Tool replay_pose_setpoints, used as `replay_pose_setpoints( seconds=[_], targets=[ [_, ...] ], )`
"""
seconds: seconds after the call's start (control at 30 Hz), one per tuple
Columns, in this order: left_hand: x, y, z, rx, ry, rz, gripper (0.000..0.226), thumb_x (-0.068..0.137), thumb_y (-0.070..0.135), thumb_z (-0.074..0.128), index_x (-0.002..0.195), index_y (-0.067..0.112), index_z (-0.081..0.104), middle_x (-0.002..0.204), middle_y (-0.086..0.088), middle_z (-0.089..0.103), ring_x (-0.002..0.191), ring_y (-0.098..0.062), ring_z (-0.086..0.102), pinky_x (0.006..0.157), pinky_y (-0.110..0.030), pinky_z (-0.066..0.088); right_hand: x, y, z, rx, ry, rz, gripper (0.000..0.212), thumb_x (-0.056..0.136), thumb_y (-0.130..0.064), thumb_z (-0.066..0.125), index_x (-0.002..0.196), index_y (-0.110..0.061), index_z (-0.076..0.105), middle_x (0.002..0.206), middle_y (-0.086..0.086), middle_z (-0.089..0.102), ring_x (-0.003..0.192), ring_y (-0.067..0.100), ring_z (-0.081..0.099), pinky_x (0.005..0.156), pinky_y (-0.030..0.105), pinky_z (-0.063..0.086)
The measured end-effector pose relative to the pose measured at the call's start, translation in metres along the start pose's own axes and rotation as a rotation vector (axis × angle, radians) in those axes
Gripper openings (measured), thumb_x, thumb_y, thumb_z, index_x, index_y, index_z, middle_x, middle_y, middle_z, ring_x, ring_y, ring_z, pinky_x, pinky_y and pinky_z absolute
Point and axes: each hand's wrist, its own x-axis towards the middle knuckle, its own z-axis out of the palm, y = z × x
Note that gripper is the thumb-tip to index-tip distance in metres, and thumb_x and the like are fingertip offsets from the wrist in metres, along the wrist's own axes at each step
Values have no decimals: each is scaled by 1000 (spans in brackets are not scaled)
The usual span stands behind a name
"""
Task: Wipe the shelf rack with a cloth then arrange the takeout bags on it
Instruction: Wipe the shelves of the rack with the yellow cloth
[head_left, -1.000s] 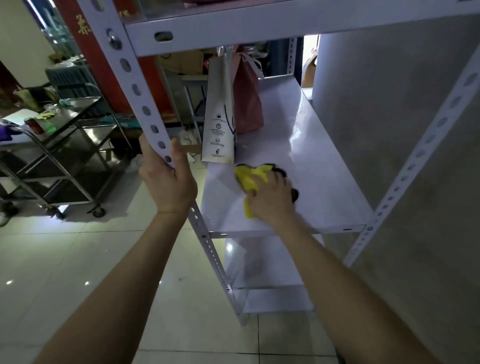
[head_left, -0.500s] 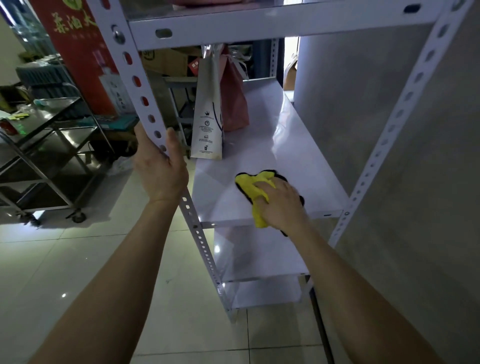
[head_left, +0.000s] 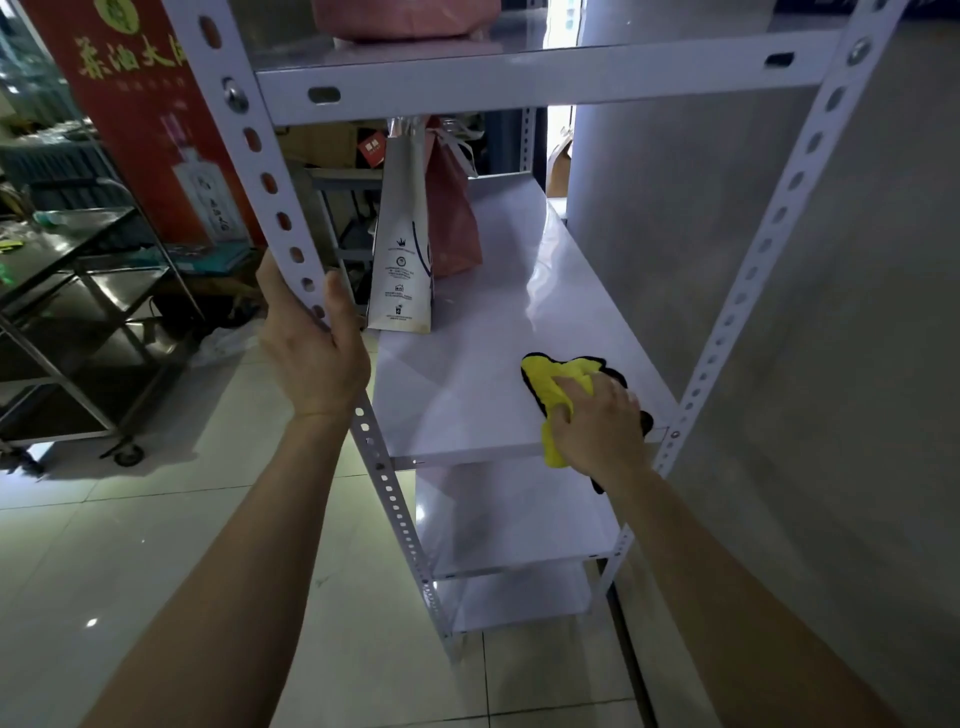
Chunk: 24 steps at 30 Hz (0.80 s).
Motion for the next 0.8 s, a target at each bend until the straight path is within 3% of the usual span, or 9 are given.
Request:
replay_pose_setpoints(
  seconds=[0.1, 0.2, 0.3, 0.43, 0.53, 0.6, 0.7, 0.8],
  targets=[
    [-4, 0, 2, 6, 10, -13, 60, 113, 52, 43, 145, 1, 46, 96, -9, 69, 69, -23, 69, 61, -41, 59, 31, 12, 4, -27, -52, 52, 57, 88, -39, 42, 136, -24, 68, 132, 20, 62, 122, 43, 55, 106, 56, 41],
    [-8, -3, 0, -6, -7, -26, 56, 114, 51, 44, 142, 3, 45, 98, -5, 71, 67, -22, 72, 60, -45, 61, 95, 27, 8, -58, -196, 170, 54, 95, -39, 42, 145, -25, 58, 149, 24, 48, 137, 44, 42, 119, 58, 27],
    [-8, -5, 0, -16, -9, -26, 53, 113, 50, 45, 140, 4, 46, 90, -4, 69, 63, -23, 71, 55, -48, 59, 129, -3, 17, -45, -281, 226, 51, 98, -37, 43, 147, -27, 53, 156, 22, 39, 143, 43, 35, 123, 58, 19],
    [-9, -6, 2, -30, 11, -30, 53, 113, 48, 46, 137, 1, 47, 86, -4, 67, 60, -25, 68, 53, -50, 56, 70, -99, 33, 50, -298, 2, 54, 93, -41, 43, 144, -29, 58, 152, 18, 45, 137, 41, 41, 118, 58, 26],
    [-9, -9, 2, -22, 15, -26, 55, 113, 50, 46, 138, 0, 47, 87, -6, 67, 61, -27, 68, 53, -50, 55, 3, -145, 32, 61, -229, -252, 54, 86, -39, 33, 122, -24, 71, 129, 14, 59, 115, 38, 53, 106, 55, 39],
    [-8, -11, 3, -19, 9, -28, 55, 113, 50, 46, 141, 3, 45, 93, -6, 68, 63, -29, 69, 55, -49, 57, -14, -149, 27, 114, -223, -338, 52, 87, -38, 36, 125, -29, 71, 127, 10, 58, 115, 36, 53, 104, 53, 41],
    [-7, -12, 4, -17, 7, -34, 56, 113, 52, 45, 141, 4, 45, 93, -7, 67, 63, -30, 69, 54, -49, 57, -14, -129, 19, 201, -320, -443, 53, 96, -44, 38, 144, -42, 59, 146, 5, 52, 134, 31, 46, 116, 50, 35],
    [-6, -12, 3, 1, -1, -31, 56, 113, 53, 45, 141, 4, 45, 90, -6, 66, 62, -29, 68, 55, -48, 57, 3, -69, 24, 152, -285, -346, 59, 93, -52, 32, 146, -44, 56, 152, 1, 51, 140, 28, 44, 119, 49, 35]
  ],
)
